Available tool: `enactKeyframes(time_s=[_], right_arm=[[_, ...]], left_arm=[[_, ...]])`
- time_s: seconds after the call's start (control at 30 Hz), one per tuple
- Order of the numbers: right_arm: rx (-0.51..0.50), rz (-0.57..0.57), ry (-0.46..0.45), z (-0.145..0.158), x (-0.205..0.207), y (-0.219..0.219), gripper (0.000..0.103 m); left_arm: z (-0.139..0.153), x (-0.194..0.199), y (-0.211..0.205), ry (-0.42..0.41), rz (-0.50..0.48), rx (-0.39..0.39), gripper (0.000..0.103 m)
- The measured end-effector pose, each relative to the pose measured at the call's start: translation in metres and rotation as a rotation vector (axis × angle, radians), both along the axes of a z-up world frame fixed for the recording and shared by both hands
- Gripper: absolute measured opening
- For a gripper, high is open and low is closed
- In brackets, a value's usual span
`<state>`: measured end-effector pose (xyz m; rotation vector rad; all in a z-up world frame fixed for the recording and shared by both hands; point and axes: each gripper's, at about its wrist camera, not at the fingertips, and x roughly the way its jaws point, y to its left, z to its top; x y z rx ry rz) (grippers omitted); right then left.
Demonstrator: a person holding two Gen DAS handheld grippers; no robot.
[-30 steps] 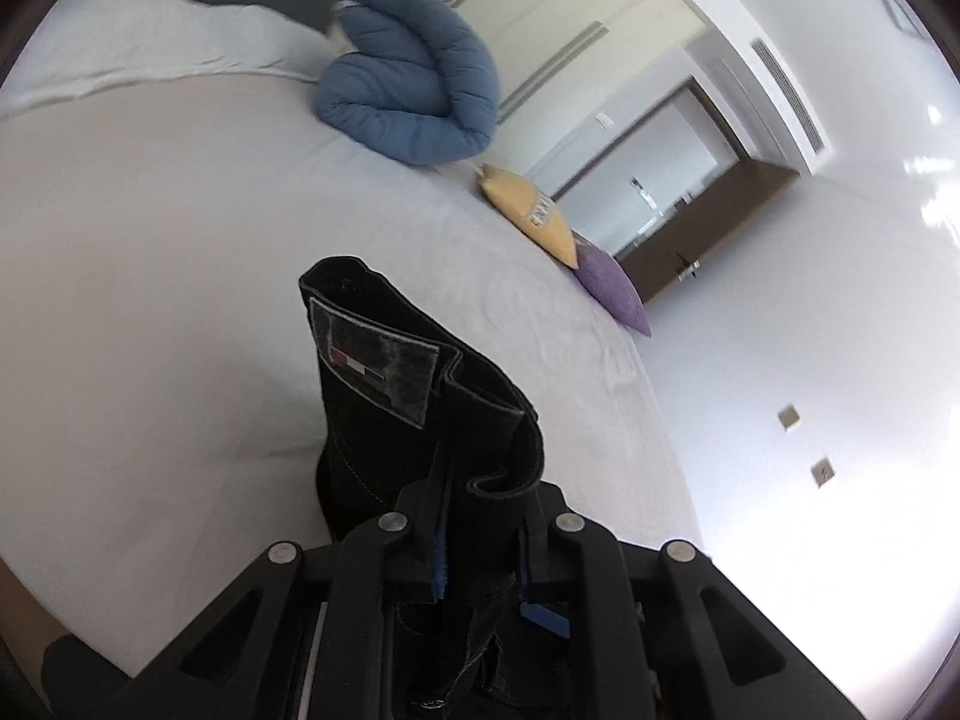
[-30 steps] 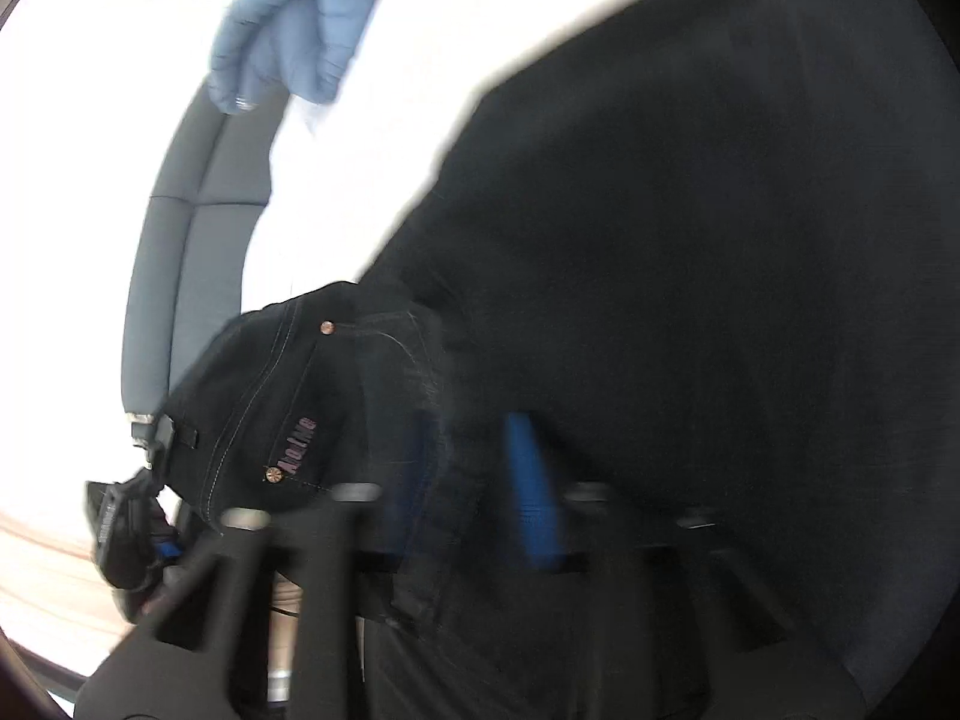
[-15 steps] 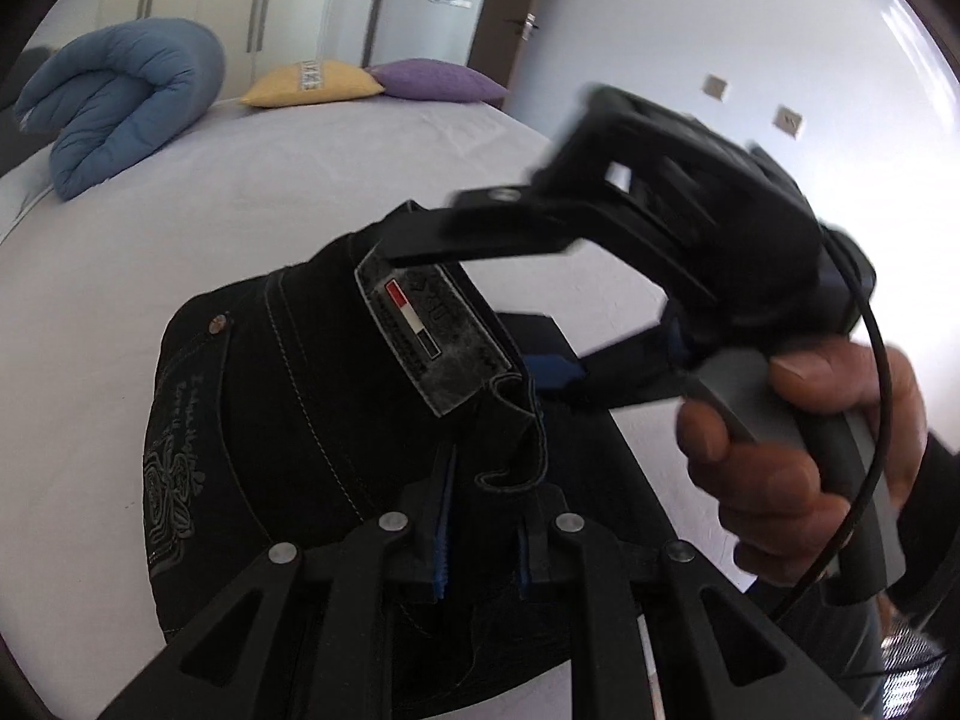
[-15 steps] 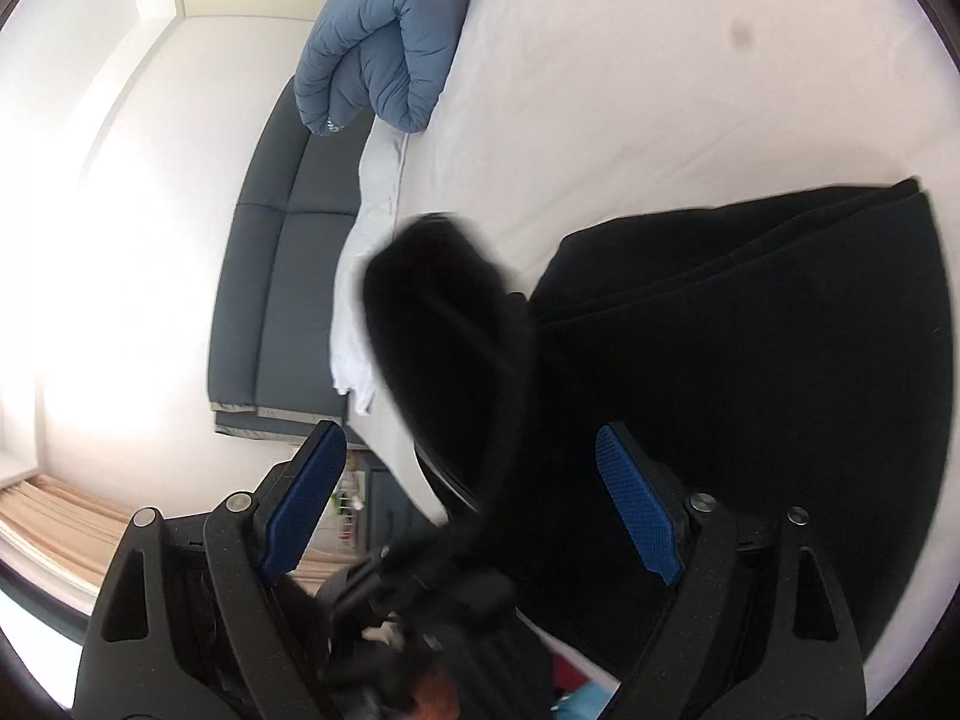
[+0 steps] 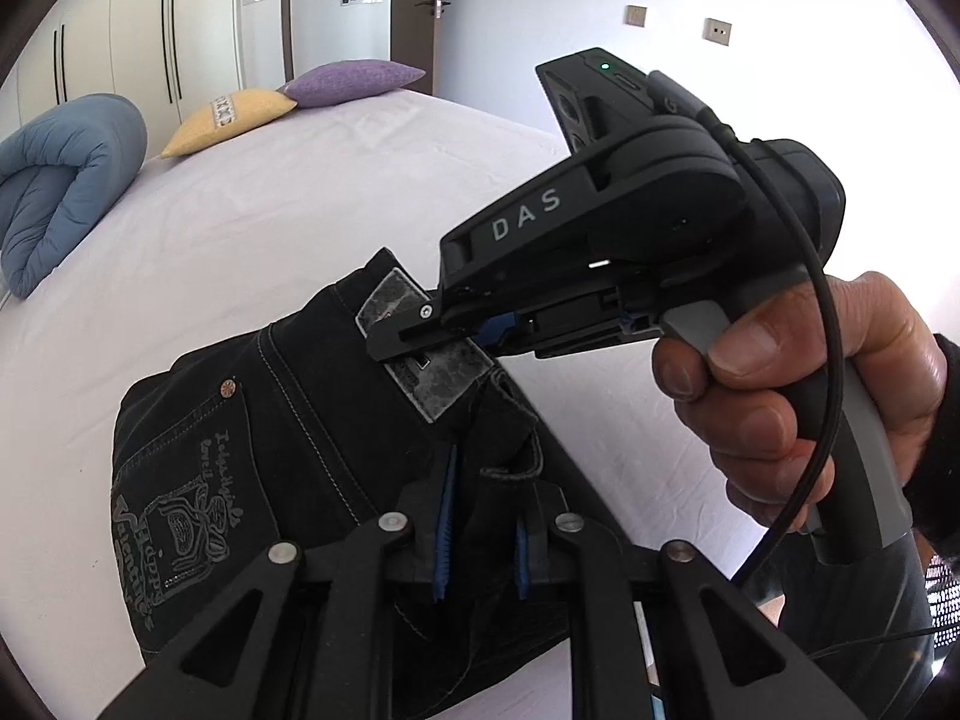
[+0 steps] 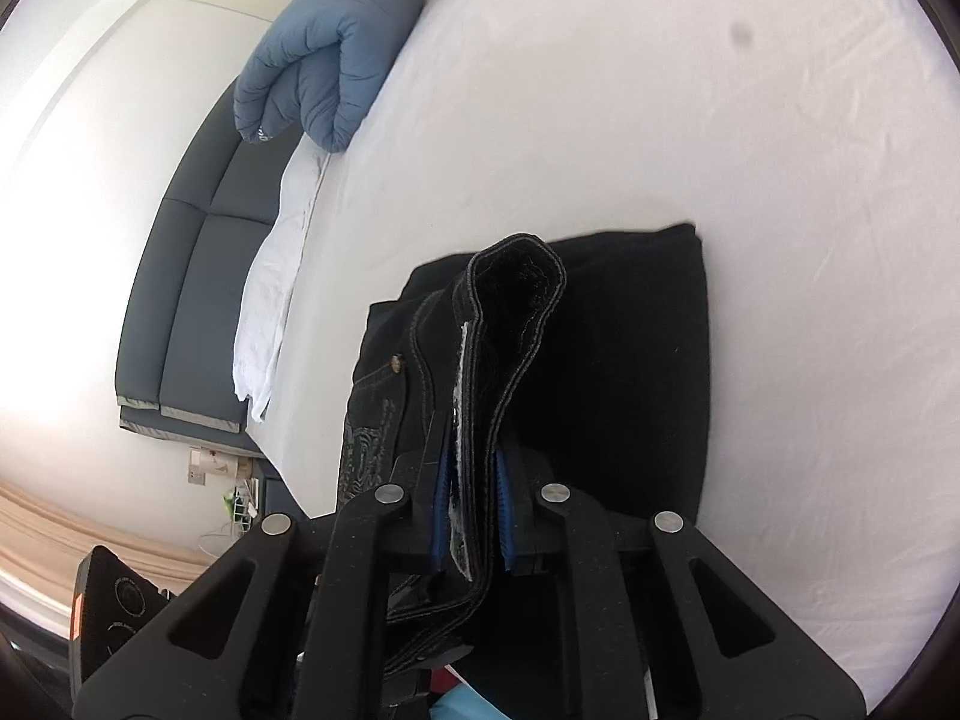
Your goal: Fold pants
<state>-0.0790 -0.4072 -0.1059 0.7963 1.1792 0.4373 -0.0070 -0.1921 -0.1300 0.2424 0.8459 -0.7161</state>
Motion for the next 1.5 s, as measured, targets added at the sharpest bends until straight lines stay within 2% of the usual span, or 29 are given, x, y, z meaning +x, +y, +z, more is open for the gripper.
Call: enactKeyframes(time_s=[0.2,0.33,0.47,0.53,0.57,0.6,0.63,0.7,0.77,0.87,0.93,1.0,1.1,1.17,1.27,1.37,1.47,1.5], right_arm=[[0.014,-0.070,0.029,-0.009,-0.018,-0.032,0.012],[0.010,-0.099,0.034,-0.022,-0.028,-0.035,0.012],[0.005,-0.122,0.042,-0.040,-0.038,-0.039,0.012],[0.037,-0.141,0.032,-0.053,-0.042,-0.041,0.012],[0.083,-0.157,0.038,-0.056,-0.045,-0.046,0.014],[0.100,-0.171,0.052,-0.057,-0.047,-0.050,0.016],[0.101,-0.190,0.064,-0.054,-0.050,-0.055,0.020],[0.047,-0.253,0.057,-0.040,-0.057,-0.069,0.025],[0.034,-0.293,0.024,-0.022,-0.065,-0.079,0.025],[0.125,-0.230,-0.058,0.008,-0.070,-0.066,0.025],[0.134,-0.120,-0.087,0.018,-0.069,-0.040,0.025],[0.093,-0.033,-0.056,0.007,-0.068,-0.015,0.025],[0.020,-0.015,0.088,-0.046,-0.077,-0.003,0.023],[0.072,-0.059,0.026,-0.051,-0.090,-0.012,0.021],[0.079,-0.084,0.016,-0.044,-0.104,-0.025,0.021],[0.036,-0.080,-0.014,-0.026,-0.111,-0.028,0.024],[0.071,-0.092,-0.056,-0.014,-0.111,-0.025,0.024],[0.071,-0.095,-0.059,-0.013,-0.114,-0.030,0.024]], left_arm=[[-0.018,-0.005,-0.015,0.014,-0.029,0.017,0.016],[-0.028,-0.004,-0.021,0.030,-0.046,0.019,0.016],[-0.043,-0.013,-0.025,0.037,-0.078,0.020,0.023],[-0.044,-0.011,-0.021,0.062,-0.087,-0.023,0.044],[-0.042,-0.012,-0.018,0.087,-0.098,-0.047,0.050],[-0.035,-0.011,-0.012,0.102,-0.099,-0.067,0.062],[-0.026,-0.012,-0.003,0.088,-0.075,-0.073,0.078],[-0.009,-0.018,0.024,0.048,-0.011,-0.107,0.091],[0.006,-0.013,0.052,0.061,0.031,-0.171,0.092],[0.018,0.004,0.096,0.045,0.120,-0.198,0.089],[0.011,0.010,0.116,0.057,0.154,-0.185,0.066],[-0.007,0.021,0.124,0.106,0.176,-0.168,0.060],[-0.050,0.037,0.128,0.199,0.192,-0.136,0.055],[-0.055,0.030,0.130,0.179,0.191,-0.154,0.055],[-0.041,0.027,0.129,0.196,0.165,-0.170,0.056],[-0.016,0.035,0.131,0.121,0.156,-0.164,0.058],[-0.009,0.077,0.136,0.076,0.188,-0.177,0.058],[-0.011,0.095,0.136,0.082,0.201,-0.170,0.061]])
